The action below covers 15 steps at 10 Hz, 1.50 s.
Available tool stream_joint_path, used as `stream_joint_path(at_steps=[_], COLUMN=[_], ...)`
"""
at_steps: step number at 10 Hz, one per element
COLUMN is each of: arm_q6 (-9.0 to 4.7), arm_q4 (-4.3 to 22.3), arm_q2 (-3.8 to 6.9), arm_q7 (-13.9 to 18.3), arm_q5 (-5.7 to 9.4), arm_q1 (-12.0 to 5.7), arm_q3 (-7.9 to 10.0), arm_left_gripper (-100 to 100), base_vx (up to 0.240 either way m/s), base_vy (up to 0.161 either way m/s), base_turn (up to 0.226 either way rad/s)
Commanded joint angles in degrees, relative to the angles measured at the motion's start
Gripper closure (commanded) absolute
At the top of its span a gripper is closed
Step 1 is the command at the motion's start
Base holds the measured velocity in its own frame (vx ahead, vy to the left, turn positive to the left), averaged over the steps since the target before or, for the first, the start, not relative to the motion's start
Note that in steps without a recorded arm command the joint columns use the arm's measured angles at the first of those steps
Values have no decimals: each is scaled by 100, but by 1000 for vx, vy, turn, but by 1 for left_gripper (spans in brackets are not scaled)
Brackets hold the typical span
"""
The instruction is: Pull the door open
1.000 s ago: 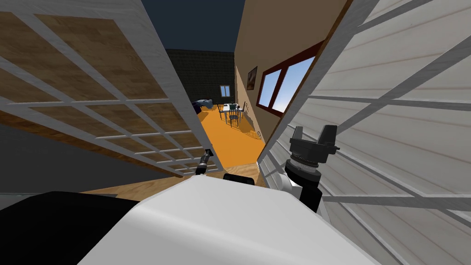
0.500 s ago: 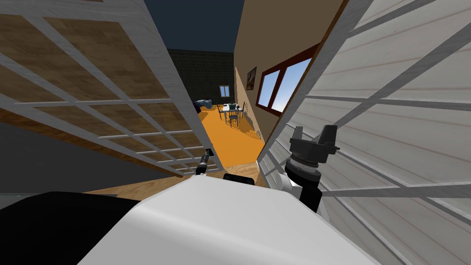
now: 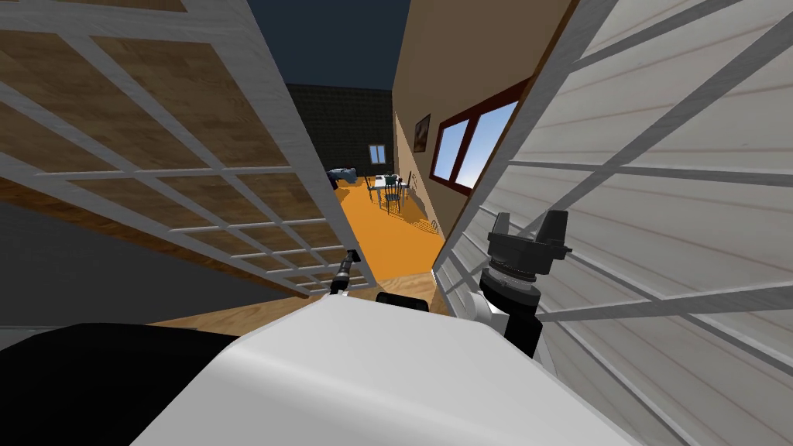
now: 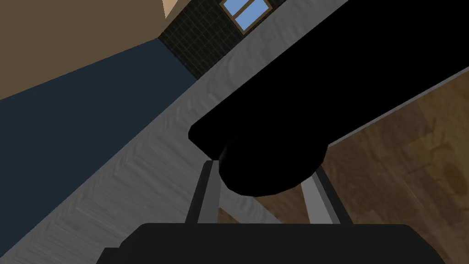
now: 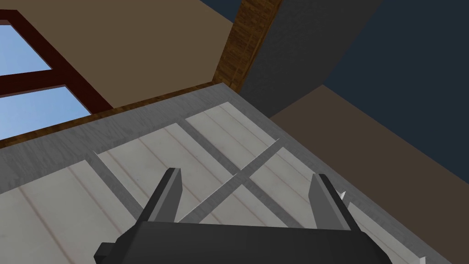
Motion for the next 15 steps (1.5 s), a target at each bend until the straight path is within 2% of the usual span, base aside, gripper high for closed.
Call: stream_joint_path(at_steps=[1,2,3,4,5,6,8,9,10,11,12,13,14,15], arm_q6=[59,59,56,56,53,53,47,47,43,43,40,40,37,37], arm_q4=[-26,-26,5,5,37,37,100,100,133,133,167,167,200,200], arm_q2=[-66,-66,-52,-52,-37,-37,-7,-7,8,8,24,24,39,39], arm_q7=[286,346,553,584,797,822,1212,1299,1498,1538,1732,1777,1993,2017], arm_q5=[47,47,113,113,179,179,314,314,384,384,454,454,524,524], arm_q1=[22,22,-6,-6,-34,-34,-90,-90,-120,-120,-149,-149,-179,-179], arm_q3=[-130,-130,-175,-175,-219,-219,-311,-311,-358,-358,-406,-406,-453,-453], arm_left_gripper=[100,100,100,100,100,100,100,100,100,100,100,100,100,100], base_vx=[-29,-27,-37,-34,-35,-33,-43,-33,-38,-35,-38,-27,-29,-31], base_vy=[6,4,9,7,8,4,6,13,11,3,9,6,0,9], base_turn=[-21,-13,-20,-9,-30,-16,-23,-30,-20,-9,-39,-11,-26,-2])
